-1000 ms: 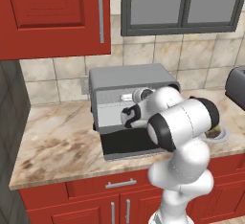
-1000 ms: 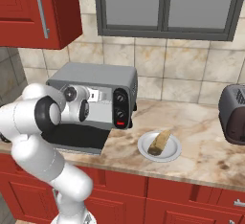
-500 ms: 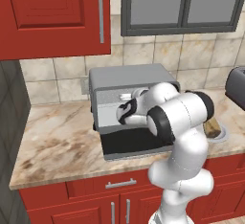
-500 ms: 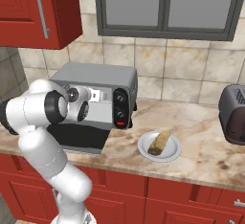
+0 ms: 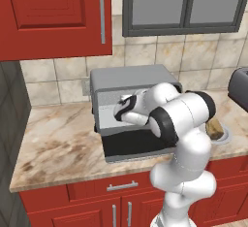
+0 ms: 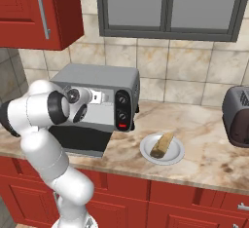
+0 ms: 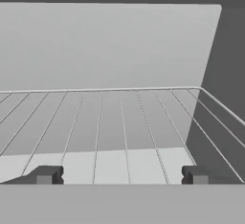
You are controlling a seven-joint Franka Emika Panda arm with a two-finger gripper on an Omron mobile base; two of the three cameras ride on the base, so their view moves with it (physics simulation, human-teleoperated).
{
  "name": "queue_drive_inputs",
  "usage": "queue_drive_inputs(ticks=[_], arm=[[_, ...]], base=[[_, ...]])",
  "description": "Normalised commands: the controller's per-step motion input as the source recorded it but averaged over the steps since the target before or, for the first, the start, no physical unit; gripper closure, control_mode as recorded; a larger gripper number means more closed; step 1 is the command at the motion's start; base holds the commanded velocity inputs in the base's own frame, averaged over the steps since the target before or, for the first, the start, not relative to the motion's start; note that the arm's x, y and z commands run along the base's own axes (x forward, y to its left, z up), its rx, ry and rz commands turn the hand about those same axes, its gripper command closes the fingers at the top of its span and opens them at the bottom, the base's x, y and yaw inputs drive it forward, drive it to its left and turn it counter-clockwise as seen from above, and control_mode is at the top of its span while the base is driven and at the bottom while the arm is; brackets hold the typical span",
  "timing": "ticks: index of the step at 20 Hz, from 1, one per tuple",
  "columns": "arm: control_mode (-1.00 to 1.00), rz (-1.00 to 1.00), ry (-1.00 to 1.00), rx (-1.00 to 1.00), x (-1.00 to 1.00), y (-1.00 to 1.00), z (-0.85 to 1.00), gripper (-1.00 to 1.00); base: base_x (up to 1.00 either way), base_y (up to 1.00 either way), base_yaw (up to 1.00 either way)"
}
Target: Pull the toaster oven rack outwards. Pick up the baguette from the plate and place it on the toaster oven rack. Close the toaster oven door fully and set the temperature to the lowest setting.
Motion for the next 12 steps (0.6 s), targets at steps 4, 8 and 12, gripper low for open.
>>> queue_drive_inputs(ticks=[4, 8, 12], arm=[[-1.00, 0.00, 0.24, 0.00, -0.30, 0.00, -0.20, -1.00], [-1.00, 0.00, 0.17, 0.00, -0.73, -0.13, -0.43, -1.00], [-1.00, 0.00, 0.17, 0.00, -0.91, -0.23, -0.47, -1.00]], base=[[0.00, 0.00, 0.00], [0.00, 0.00, 0.00], [0.00, 0.00, 0.00]])
